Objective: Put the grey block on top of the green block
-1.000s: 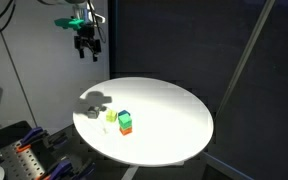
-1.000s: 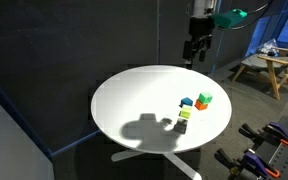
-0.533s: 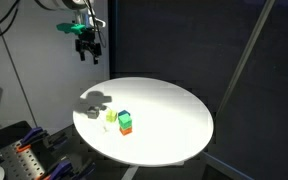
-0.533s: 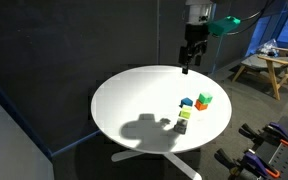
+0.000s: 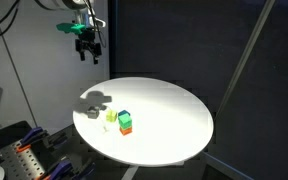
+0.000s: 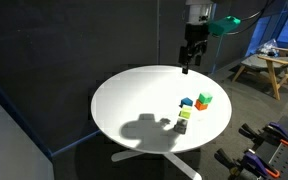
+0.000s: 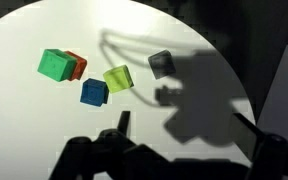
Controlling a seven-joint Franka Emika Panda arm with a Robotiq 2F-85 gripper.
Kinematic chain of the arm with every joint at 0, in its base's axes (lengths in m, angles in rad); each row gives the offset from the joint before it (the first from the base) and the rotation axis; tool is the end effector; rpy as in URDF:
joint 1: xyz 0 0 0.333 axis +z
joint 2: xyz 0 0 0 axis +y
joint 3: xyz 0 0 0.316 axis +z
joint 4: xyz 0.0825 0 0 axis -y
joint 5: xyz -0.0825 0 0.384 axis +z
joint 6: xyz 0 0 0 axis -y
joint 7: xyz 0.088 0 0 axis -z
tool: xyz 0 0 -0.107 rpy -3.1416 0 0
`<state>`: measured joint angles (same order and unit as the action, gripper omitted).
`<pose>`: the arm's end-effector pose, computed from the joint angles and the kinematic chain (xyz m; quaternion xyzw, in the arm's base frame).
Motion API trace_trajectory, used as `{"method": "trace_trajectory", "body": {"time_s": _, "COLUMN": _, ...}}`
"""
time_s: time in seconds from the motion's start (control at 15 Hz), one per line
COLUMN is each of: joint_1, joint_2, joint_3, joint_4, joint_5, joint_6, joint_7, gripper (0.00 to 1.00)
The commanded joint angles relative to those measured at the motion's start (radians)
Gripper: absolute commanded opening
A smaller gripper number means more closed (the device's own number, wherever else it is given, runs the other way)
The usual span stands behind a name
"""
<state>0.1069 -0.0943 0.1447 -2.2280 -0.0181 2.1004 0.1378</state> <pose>0.4897 0.1257 0.4099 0.9979 0.0611 -0.0140 0.0176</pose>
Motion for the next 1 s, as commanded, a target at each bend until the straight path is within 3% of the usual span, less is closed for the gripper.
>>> {"method": "trace_trajectory", "body": {"time_s": 0.0, "joint_1": 0.005, "joint_2": 0.0, "joint_3": -0.004, "joint_4": 0.002, "joint_5": 0.0, "joint_6": -0.003, "joint_7": 0.001, "gripper": 1.0}}
{"method": "trace_trajectory", "body": {"time_s": 0.6, "joint_1": 0.022, "joint_2": 0.047, "joint_3": 0.003, "joint_4": -0.051, "joint_5": -0.058, "joint_6": 0.149, "joint_7": -0.027, "gripper": 1.0}}
{"method": "trace_trajectory", "body": {"time_s": 0.93, "joint_1": 0.033, "joint_2": 0.072, "joint_3": 0.003, "joint_4": -0.08, "joint_5": -0.143, "joint_6": 0.194, "joint_7": -0.135, "gripper": 1.0}}
